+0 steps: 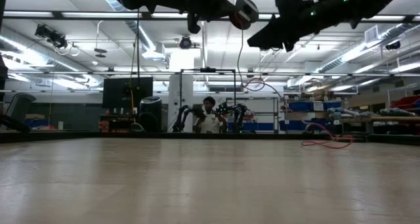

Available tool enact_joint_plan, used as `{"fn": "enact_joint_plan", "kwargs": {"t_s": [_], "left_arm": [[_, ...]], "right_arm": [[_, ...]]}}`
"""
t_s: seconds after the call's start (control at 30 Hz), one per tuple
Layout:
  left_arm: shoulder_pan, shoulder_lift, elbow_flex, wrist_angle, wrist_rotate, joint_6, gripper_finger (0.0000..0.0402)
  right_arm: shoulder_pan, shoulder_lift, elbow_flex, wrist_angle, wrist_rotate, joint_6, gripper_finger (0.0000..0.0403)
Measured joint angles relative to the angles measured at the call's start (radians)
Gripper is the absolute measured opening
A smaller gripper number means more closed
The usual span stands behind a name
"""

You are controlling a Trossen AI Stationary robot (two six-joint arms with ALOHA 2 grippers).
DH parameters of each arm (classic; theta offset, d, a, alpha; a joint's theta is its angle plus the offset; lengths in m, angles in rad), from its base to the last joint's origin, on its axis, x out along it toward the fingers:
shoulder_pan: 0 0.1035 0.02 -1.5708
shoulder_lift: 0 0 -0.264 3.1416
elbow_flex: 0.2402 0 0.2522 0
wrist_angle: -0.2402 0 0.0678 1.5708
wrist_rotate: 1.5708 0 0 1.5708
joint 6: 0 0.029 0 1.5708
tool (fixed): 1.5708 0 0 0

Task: Coil cords
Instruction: Coil the red wire cable onto the black spool

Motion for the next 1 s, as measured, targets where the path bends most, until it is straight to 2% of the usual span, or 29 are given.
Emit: {"fn": "enact_joint_plan", "kwargs": {"t_s": [0.23, 0.43, 1.0], "left_arm": [[-0.007, 0.000, 0.000, 0.011, 0.000, -0.004, 0.0001], [-0.015, 0.000, 0.000, 0.022, 0.005, -0.004, 0.0001], [-0.017, 0.000, 0.000, 0.106, 0.008, -0.001, 0.0001]], "right_arm": [[-0.003, 0.069, 0.000, 0.032, 0.010, -0.054, 0.0114], [-0.010, 0.074, 0.000, -0.101, 0.018, -0.006, 0.0136], [-0.016, 0.074, 0.000, -0.152, -0.018, 0.021, 0.0131]]}}
